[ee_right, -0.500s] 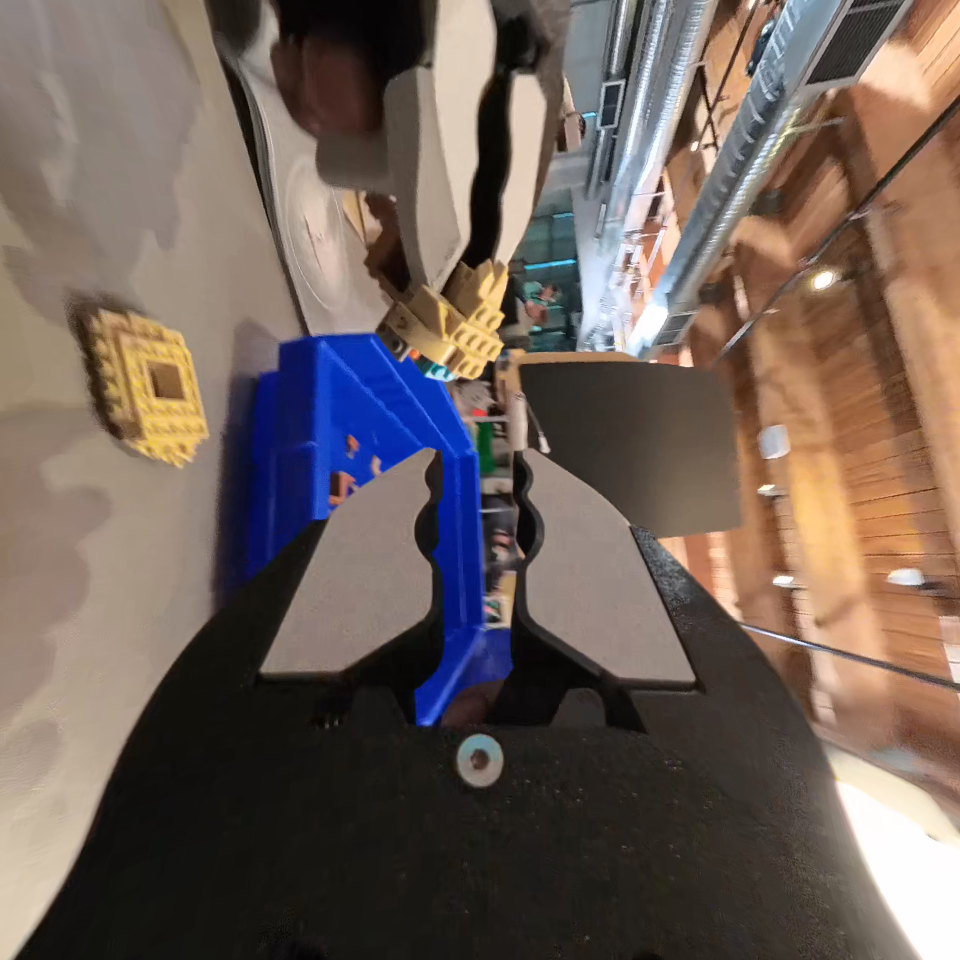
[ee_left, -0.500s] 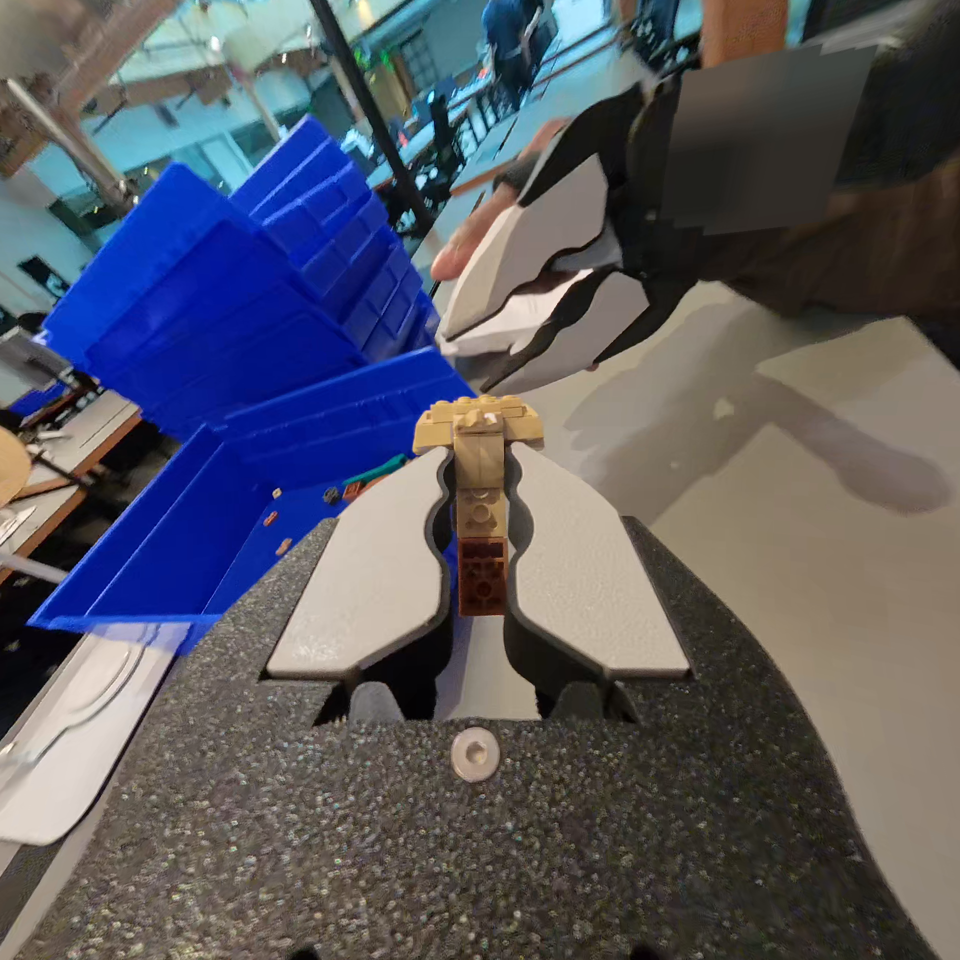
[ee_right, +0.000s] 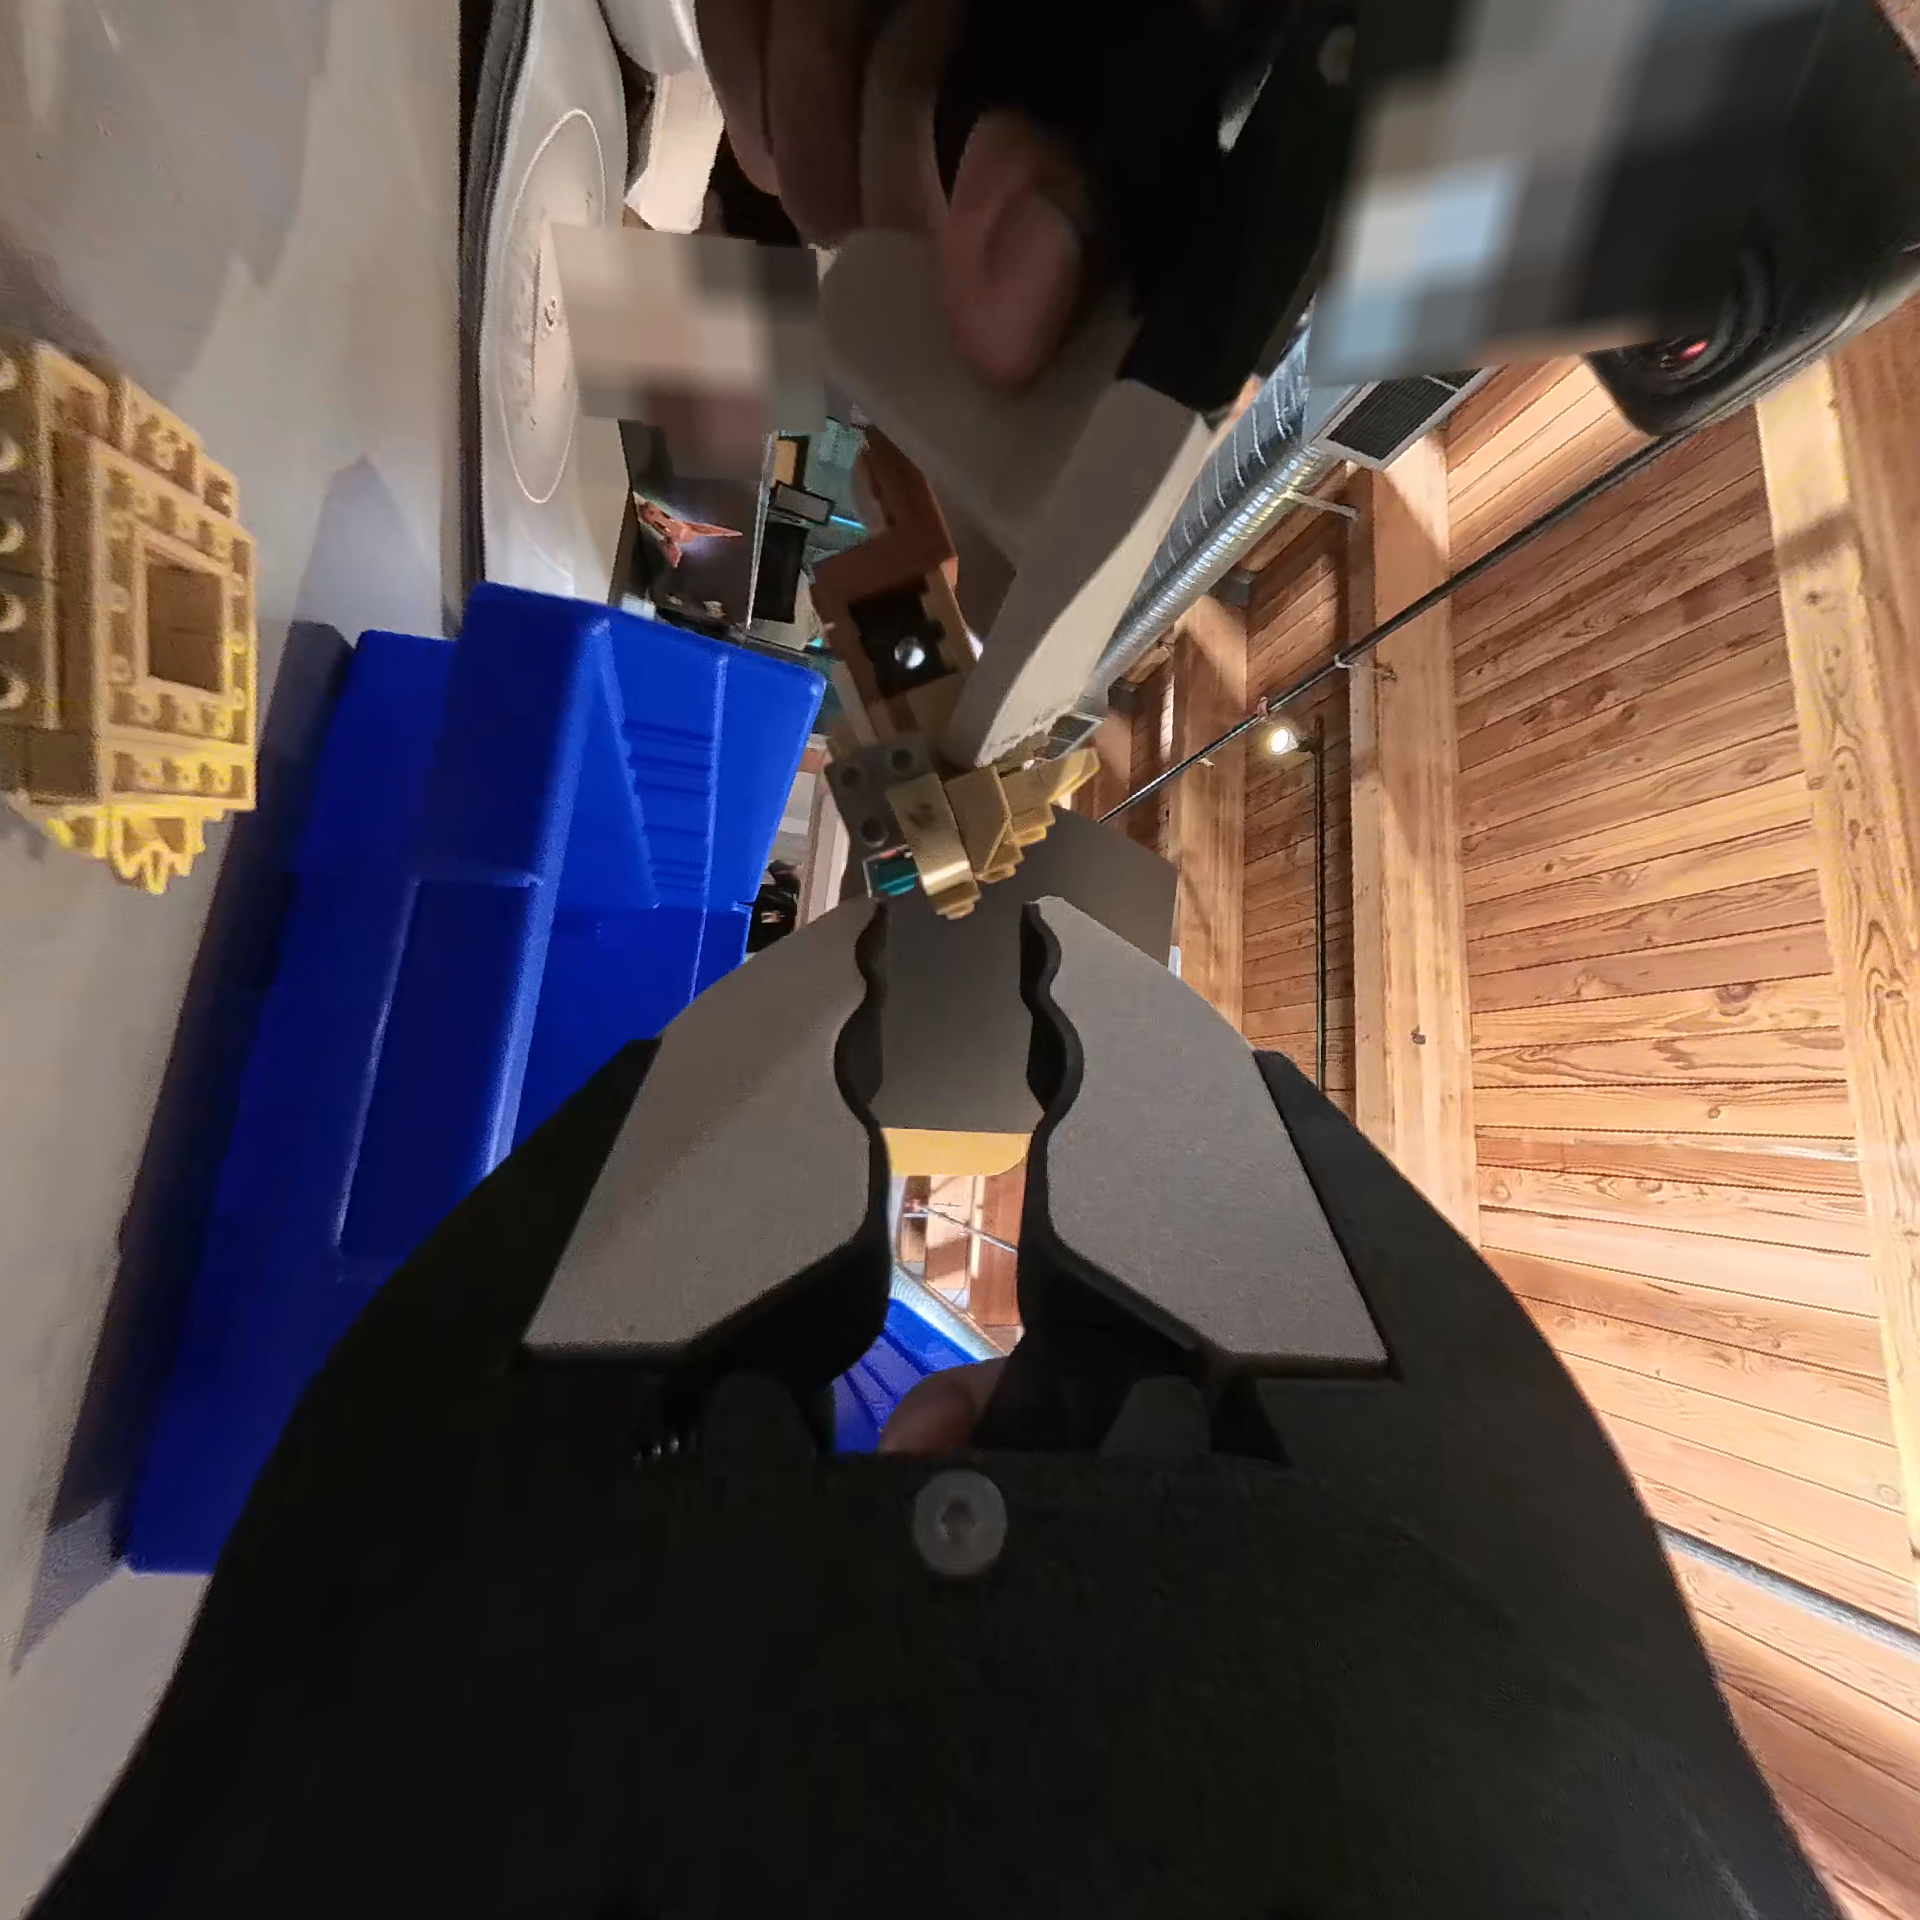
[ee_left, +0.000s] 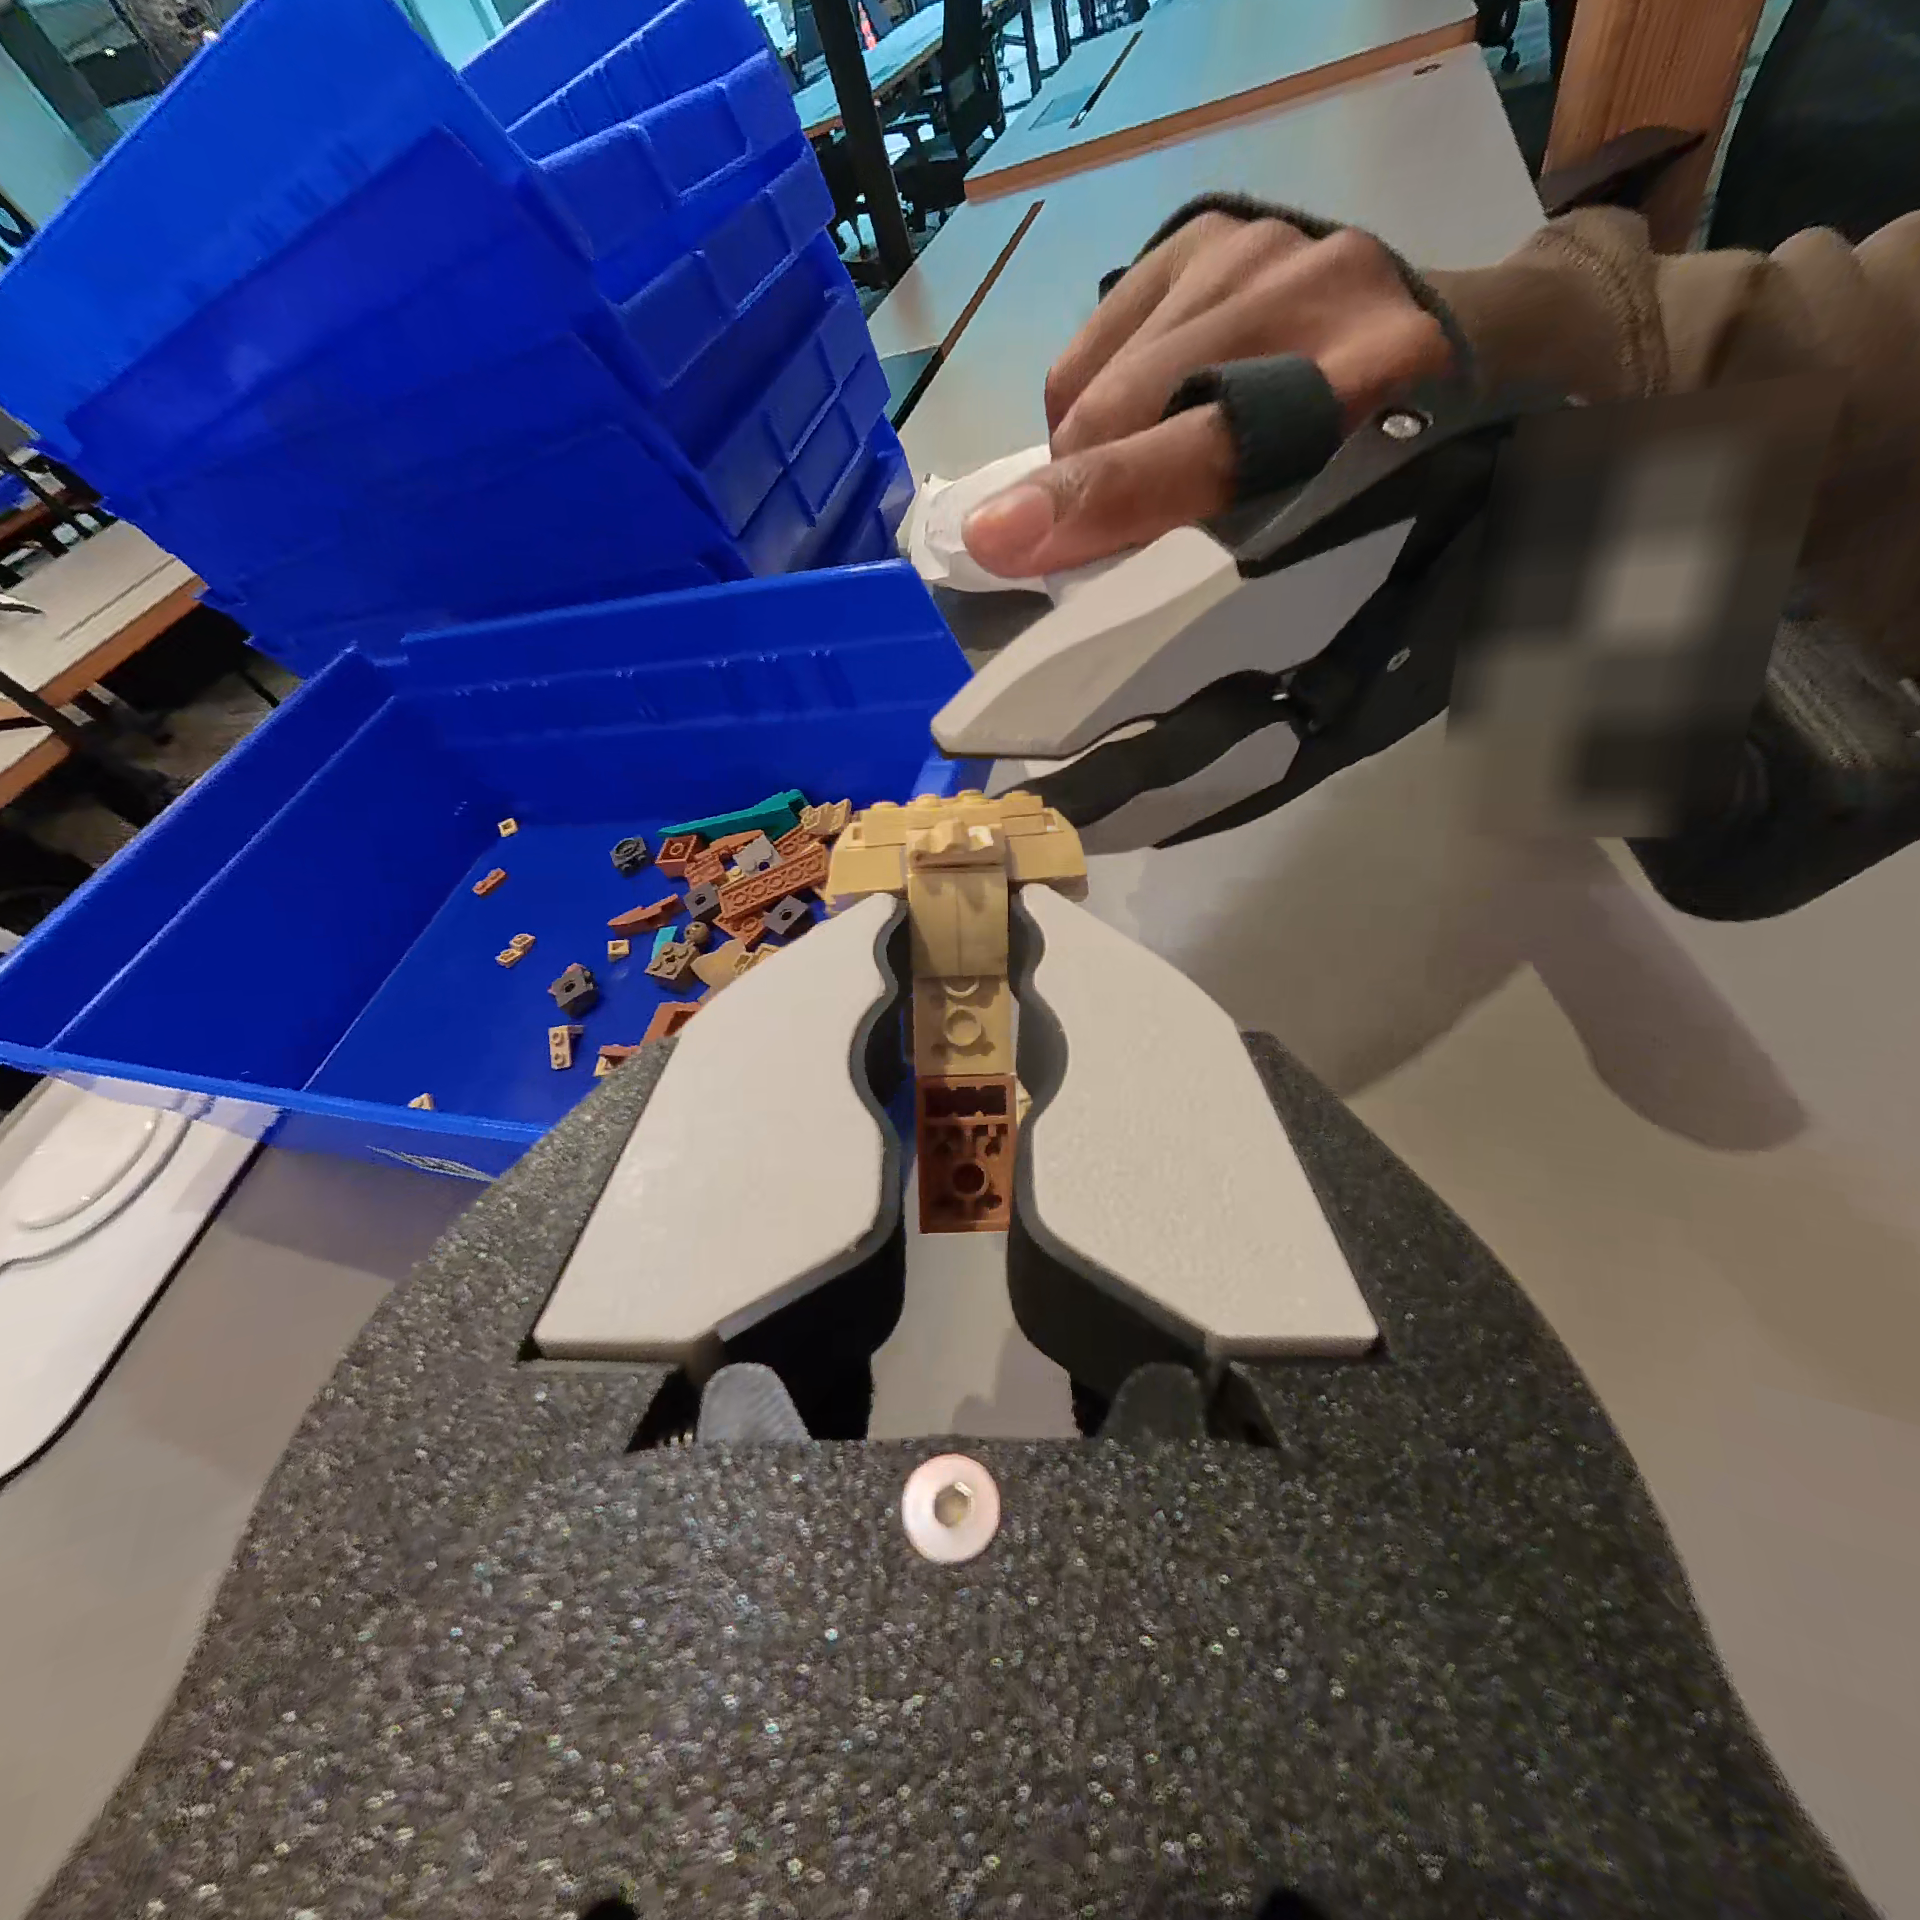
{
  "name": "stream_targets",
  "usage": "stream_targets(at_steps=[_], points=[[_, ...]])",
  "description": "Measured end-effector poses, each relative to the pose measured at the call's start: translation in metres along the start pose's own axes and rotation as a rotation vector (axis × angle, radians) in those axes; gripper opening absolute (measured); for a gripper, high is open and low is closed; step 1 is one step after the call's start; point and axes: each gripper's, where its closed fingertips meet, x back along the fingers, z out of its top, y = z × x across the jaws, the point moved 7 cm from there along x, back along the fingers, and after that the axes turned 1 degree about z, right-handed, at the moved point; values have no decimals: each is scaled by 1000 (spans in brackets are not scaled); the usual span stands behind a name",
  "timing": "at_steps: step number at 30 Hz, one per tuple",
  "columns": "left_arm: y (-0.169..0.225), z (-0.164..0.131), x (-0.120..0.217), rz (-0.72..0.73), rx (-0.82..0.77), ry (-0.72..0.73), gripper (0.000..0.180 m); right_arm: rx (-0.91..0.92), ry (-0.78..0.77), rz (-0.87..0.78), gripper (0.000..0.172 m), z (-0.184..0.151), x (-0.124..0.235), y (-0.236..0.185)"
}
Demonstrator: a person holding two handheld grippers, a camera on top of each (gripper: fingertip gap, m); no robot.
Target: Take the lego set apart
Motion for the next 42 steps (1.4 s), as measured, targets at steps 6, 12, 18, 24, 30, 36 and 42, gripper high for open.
stream_targets(at_steps=[6, 12, 18, 24, 30, 36, 42], points=[[2, -1, 0, -26, 12, -4, 17, 6, 10, 7, 21, 3, -1, -3], [3, -1, 0, -57, 27, 3, 17, -13, 26, 33, 16, 4, 0, -5], [5, -3, -1, -62, 9, -23, 17, -6, 45, 69, 14, 4, 1, -7], [5, -5, -1, -45, -28, -60, 17, 6, 56, 78, 7, 3, 0, -8], [-4, -10, 5, 35, -54, -105, 17, -7, -3, 68, 7, -17, -1, -7], [-7, -5, 13, 19, -44, -16, 17, -88, -27, 38, 7, -27, 0, -7], [-8, -4, 12, 29, -48, 31, 17, -307, -381, 81, 13, -55, -31, -10]])
